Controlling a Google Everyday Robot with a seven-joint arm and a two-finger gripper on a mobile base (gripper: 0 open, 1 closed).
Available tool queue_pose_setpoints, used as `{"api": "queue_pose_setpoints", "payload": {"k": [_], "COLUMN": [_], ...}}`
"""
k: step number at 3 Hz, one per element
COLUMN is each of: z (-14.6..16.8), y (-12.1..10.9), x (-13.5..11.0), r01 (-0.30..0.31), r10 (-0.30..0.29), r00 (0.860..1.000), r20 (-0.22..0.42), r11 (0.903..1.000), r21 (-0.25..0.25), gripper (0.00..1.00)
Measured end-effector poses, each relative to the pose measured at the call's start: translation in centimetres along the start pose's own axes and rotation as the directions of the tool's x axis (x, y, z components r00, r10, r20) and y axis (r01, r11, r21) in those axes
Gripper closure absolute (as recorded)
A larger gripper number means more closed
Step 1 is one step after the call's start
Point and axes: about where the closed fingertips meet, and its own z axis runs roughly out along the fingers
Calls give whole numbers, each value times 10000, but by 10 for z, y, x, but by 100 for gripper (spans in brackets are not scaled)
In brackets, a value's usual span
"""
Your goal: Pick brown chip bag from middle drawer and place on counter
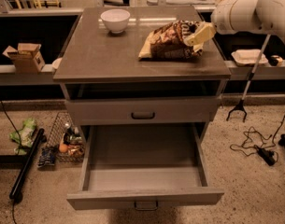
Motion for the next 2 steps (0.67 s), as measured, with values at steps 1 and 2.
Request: {"api": "queue_pose_setpoints", "payload": {"k": [1, 2], "z": [-61, -102], "y": [-26, -41], "x": [6, 11], "r01": [-329, -373], "r10": [353, 471], "r00": [9990, 9964], "r20": [-288, -707], "r11": [9963, 9902], "r21": [800, 1345], "gripper": [0, 0]}}
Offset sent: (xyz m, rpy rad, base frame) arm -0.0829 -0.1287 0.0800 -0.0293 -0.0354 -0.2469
